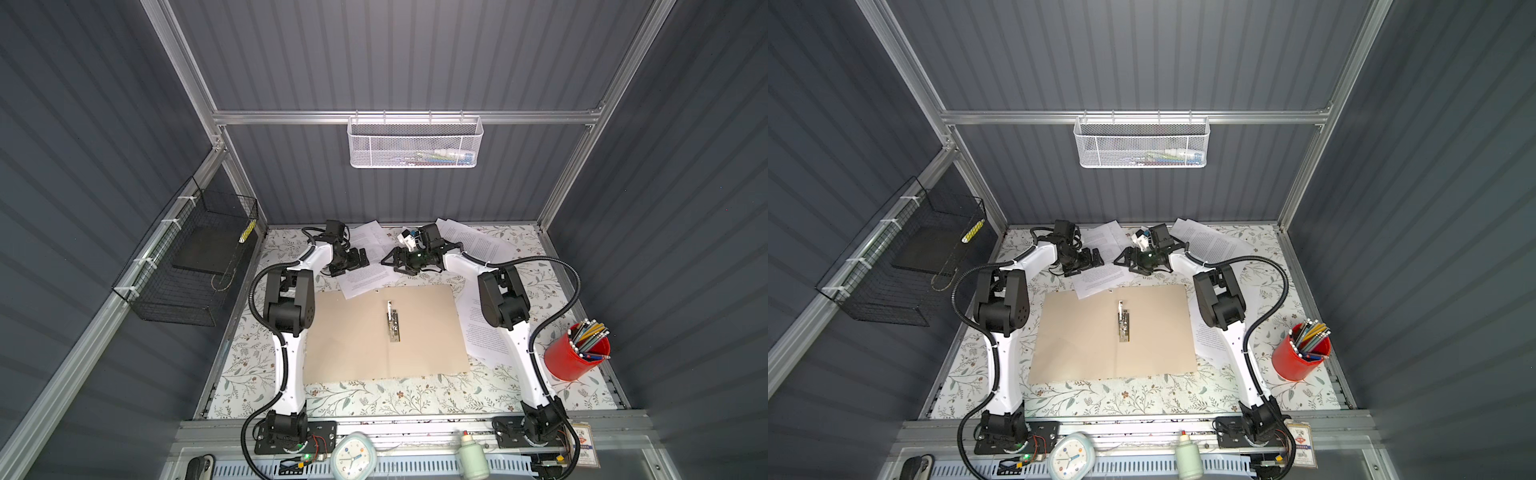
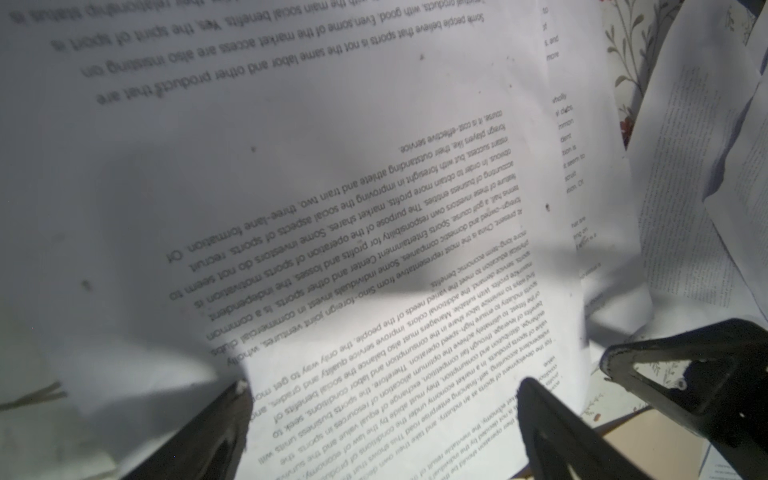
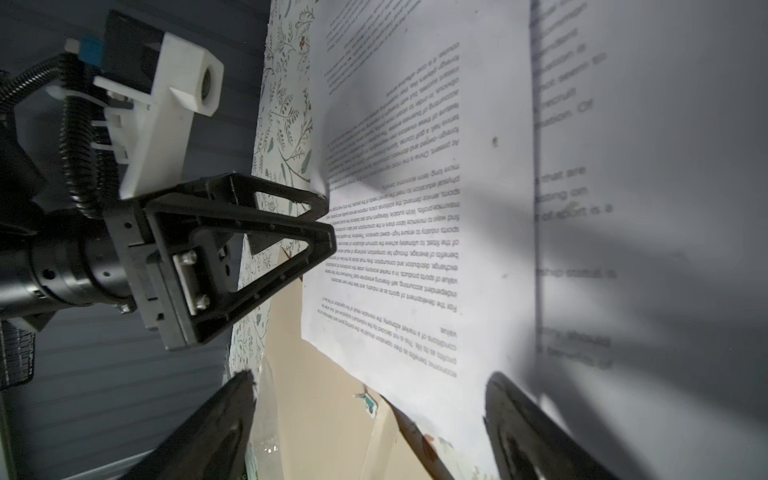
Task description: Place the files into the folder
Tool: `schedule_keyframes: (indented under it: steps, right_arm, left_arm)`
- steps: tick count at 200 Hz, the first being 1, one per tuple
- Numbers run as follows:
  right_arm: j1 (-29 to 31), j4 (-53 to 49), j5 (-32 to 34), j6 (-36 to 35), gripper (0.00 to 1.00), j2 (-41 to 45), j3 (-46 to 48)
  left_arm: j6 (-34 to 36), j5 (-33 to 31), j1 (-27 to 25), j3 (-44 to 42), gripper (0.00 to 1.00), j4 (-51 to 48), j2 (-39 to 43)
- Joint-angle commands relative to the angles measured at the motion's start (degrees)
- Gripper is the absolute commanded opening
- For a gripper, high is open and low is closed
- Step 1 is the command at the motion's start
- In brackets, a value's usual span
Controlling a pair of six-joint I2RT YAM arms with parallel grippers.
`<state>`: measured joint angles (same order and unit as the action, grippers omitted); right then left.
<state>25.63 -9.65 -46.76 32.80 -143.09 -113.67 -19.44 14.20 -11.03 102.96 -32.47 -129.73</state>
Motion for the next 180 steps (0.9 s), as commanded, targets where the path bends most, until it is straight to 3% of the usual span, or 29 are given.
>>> schedule_keyframes:
  steps: [1, 33, 57, 106, 142, 180]
  right_arm:
    - [0.46, 1.38, -2.99, 0.86, 0.86, -1.95, -1.22]
    - [0.14, -3.13, 8.17, -1.84, 0.87, 1.31, 1.05]
    - [0.03, -8.56, 10.26, -2.51, 0.86, -0.39, -2.28]
    - [0.57, -9.66, 13.22, -1.93, 0.86, -0.26, -0.99]
    - [1.13, -9.69, 9.38, -0.95, 0.86, -0.88, -1.94]
    - [1.03, -3.10, 0.74, -0.03, 0.91, 0.25, 0.45]
  left_arm:
    - [0.28, 3.01, -1.87, -3.15, 1.00, -4.89, -1.75]
    - [-0.07, 2.61, -1.89, -3.99, 1.00, -4.82, -1.08]
    - [0.09, 2.86, -2.07, -4.37, 1.00, -4.84, -0.52]
    - [0.00, 3.16, -2.33, -4.56, 1.00, -4.88, -0.64]
    - [0.34, 3.52, -2.85, -4.52, 1.00, -4.80, -0.70]
    - [0.63, 3.87, -3.36, -5.78, 1.00, -4.89, -0.74]
